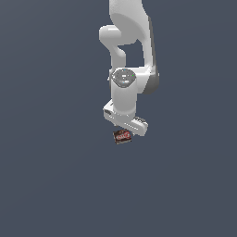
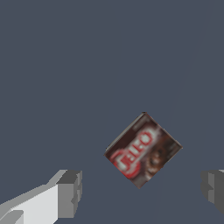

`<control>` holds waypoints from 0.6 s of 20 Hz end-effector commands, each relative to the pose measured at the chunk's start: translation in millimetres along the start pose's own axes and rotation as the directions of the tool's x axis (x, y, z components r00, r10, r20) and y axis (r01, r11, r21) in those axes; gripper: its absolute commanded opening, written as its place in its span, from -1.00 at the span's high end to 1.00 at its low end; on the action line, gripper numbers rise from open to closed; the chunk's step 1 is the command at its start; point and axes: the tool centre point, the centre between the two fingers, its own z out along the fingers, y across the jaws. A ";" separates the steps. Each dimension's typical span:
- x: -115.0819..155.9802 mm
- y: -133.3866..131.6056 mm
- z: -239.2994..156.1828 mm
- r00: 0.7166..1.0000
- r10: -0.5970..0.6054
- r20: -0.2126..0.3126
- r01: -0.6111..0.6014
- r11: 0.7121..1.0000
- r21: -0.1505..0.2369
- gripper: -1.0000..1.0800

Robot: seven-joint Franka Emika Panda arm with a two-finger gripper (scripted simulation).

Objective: Pick up the object and move it to a goal position.

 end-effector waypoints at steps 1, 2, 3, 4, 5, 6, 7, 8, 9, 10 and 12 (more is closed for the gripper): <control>-1.1 1.5 5.5 0.997 0.071 -0.002 -0.071 0.997 -0.002 -0.92; -1.5 2.1 7.7 0.995 0.098 -0.003 -0.098 0.995 -0.003 -0.92; -2.0 2.7 9.8 0.992 0.126 -0.004 -0.126 0.992 -0.004 -0.92; -2.4 3.4 12.0 0.988 0.153 -0.005 -0.153 0.988 -0.005 -0.92; -2.8 4.0 14.1 0.984 0.180 -0.006 -0.180 0.984 -0.005 -0.92; -3.3 4.7 16.2 0.978 0.207 -0.008 -0.207 0.978 -0.006 -0.92; -3.7 5.4 18.3 0.972 0.234 -0.009 -0.234 0.972 -0.007 -0.92; -4.1 6.1 20.3 0.965 0.261 -0.010 -0.261 0.965 -0.007 -0.92; -4.5 6.9 22.4 0.958 0.288 -0.012 -0.288 0.958 -0.008 -0.92; -4.9 7.6 24.4 0.949 0.314 -0.014 -0.314 0.949 -0.008 -0.92; -5.7 9.2 28.4 0.930 0.366 -0.017 -0.366 0.931 -0.009 -0.92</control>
